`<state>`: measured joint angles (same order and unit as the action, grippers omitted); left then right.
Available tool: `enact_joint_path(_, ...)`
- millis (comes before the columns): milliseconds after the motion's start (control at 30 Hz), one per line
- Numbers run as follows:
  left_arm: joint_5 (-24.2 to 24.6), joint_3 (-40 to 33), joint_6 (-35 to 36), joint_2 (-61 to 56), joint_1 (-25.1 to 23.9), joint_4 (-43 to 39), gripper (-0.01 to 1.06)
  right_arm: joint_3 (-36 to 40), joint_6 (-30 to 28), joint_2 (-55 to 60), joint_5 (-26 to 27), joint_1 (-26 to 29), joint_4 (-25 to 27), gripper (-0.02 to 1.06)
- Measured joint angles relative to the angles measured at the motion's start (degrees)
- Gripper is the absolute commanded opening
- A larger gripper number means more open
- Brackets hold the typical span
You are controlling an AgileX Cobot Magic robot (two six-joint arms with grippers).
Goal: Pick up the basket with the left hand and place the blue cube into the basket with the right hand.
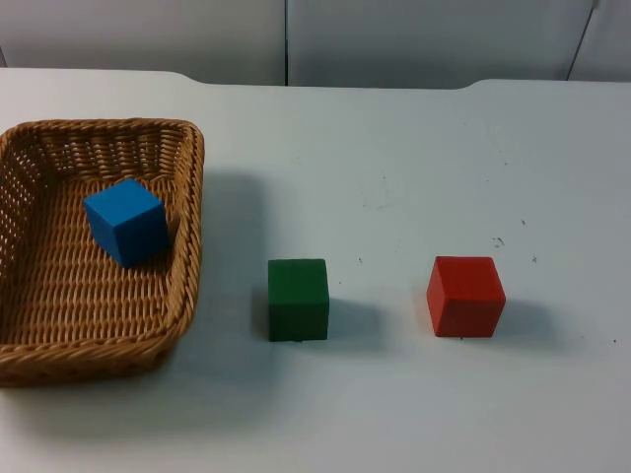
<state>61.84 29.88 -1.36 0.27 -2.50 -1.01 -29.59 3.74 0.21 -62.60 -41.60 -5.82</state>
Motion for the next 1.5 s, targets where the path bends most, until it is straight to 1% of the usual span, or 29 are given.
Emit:
enact_joint_path(33, 0.0, 0.0, 0.0, 0.0, 0.0, 0.0, 1.05, 0.0, -0.43, 0.0, 0.0, 0.0, 0.0, 0.94)
enact_joint_path(67, 0.0, 0.0, 0.0, 0.0, 0.0, 0.0, 1.05, 0.0, -0.81, 0.0, 0.0, 0.0, 0.15, 1.02)
enact_joint_path(133, 0.0, 0.0, 0.0, 0.0, 0.0, 0.0, 1.05, 0.0, -1.18, 0.0, 0.0, 0.0, 0.15, 1.05)
enact_joint_path(1267, 0.0, 0.0, 0.0, 0.0, 0.0, 0.0, 1.05, 0.0, -1.6, 0.0, 0.0, 0.13, 0.4, 1.05)
enact_joint_path(1333, 0.0, 0.0, 0.0, 0.0, 0.0, 0.0, 1.05, 0.0, -1.6, 0.0, 0.0, 1.76, 0.49, 1.05)
enact_joint_path(1367, 0.0, 0.0, 0.0, 0.0, 0.0, 0.0, 1.05, 0.0, -1.6, 0.0, 0.0, 1.76, 0.49, 1.05)
enact_joint_path(1433, 0.0, 0.0, 0.0, 0.0, 0.0, 0.0, 1.05, 0.0, -1.6, 0.0, 0.0, 4.94, 0.53, 1.05)
enact_joint_path(1500, 0.0, 0.0, 0.0, 0.0, 0.0, 0.0, 1.05, 0.0, -1.6, 0.0, 0.0, 9.75, 0.53, 1.05)
